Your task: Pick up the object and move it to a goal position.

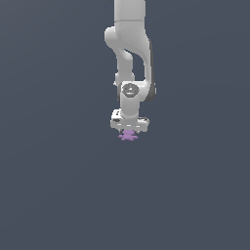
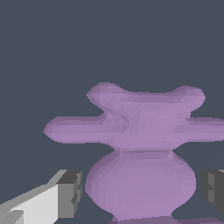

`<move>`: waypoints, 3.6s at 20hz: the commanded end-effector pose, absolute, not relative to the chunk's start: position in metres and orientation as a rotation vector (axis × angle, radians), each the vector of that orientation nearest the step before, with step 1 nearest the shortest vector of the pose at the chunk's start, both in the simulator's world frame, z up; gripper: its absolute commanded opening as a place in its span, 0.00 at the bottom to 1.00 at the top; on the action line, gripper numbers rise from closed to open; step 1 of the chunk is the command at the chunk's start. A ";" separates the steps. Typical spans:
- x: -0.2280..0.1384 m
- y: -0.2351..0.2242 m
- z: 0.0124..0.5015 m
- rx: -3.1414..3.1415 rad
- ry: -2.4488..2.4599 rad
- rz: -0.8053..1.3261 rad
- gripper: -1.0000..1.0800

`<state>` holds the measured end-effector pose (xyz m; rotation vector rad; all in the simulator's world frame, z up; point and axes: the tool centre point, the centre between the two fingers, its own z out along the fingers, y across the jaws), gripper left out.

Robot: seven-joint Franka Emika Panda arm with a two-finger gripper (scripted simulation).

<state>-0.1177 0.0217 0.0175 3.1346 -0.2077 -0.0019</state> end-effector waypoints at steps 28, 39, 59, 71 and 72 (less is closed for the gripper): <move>-0.102 0.037 0.082 3.135 -0.208 0.001 0.00; -0.077 0.062 0.184 3.134 -0.208 0.001 0.00; -0.027 0.106 0.369 3.134 -0.208 0.001 0.00; -0.003 0.124 0.441 3.134 -0.208 0.000 0.00; -0.002 0.125 0.445 3.135 -0.208 0.000 0.00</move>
